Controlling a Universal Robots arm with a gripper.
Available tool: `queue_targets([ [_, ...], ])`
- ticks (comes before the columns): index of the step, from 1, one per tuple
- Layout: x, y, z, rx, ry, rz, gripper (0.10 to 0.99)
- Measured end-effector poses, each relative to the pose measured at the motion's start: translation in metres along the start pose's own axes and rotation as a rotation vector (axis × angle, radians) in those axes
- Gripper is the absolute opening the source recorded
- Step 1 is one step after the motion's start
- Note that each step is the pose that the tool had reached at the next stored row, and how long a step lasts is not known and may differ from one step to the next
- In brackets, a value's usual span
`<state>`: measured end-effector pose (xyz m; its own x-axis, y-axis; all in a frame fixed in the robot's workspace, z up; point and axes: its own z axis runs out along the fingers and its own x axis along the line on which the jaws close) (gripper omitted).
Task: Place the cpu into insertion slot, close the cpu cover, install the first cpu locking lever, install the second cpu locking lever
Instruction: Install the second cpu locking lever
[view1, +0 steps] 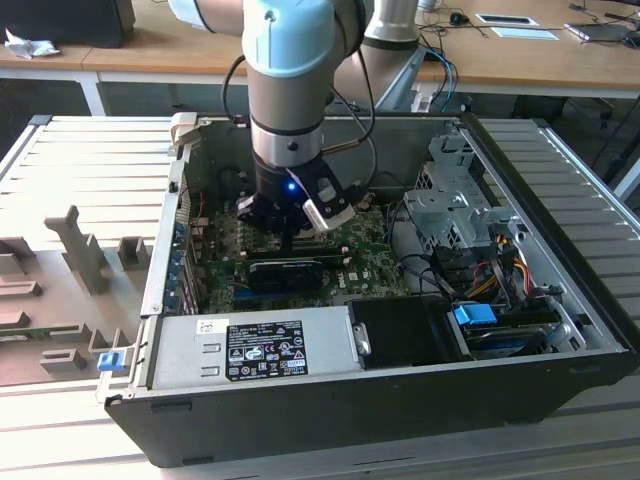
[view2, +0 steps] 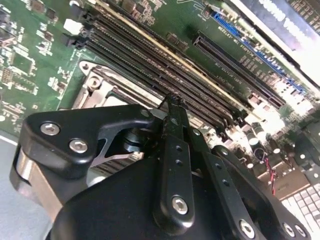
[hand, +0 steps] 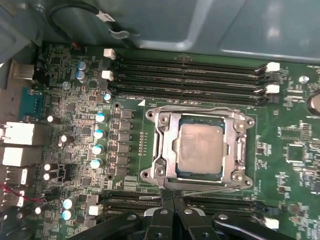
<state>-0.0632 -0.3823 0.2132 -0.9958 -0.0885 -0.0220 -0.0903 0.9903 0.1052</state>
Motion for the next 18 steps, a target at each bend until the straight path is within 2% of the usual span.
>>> queue_targets([
  [2,0.0023,-0.0003,0.0022,-0.007,-0.0001,-0.003,0.106],
  [5,0.0106,-0.0054,0.0033,-0.05,-0.0041,-0.005,0.106],
  [8,0.0161,-0.0065,0.0037,-0.071,-0.006,-0.005,0.106],
  [10,0.019,-0.0067,0.0048,-0.081,-0.0069,-0.005,0.106],
  [12,0.0196,-0.0069,0.0074,-0.087,-0.0075,-0.005,0.106],
  [16,0.0204,-0.0076,0.0091,-0.106,-0.0092,-0.004,0.106],
  [18,0.0208,-0.0083,0.0101,-0.113,-0.0098,-0.004,0.106],
])
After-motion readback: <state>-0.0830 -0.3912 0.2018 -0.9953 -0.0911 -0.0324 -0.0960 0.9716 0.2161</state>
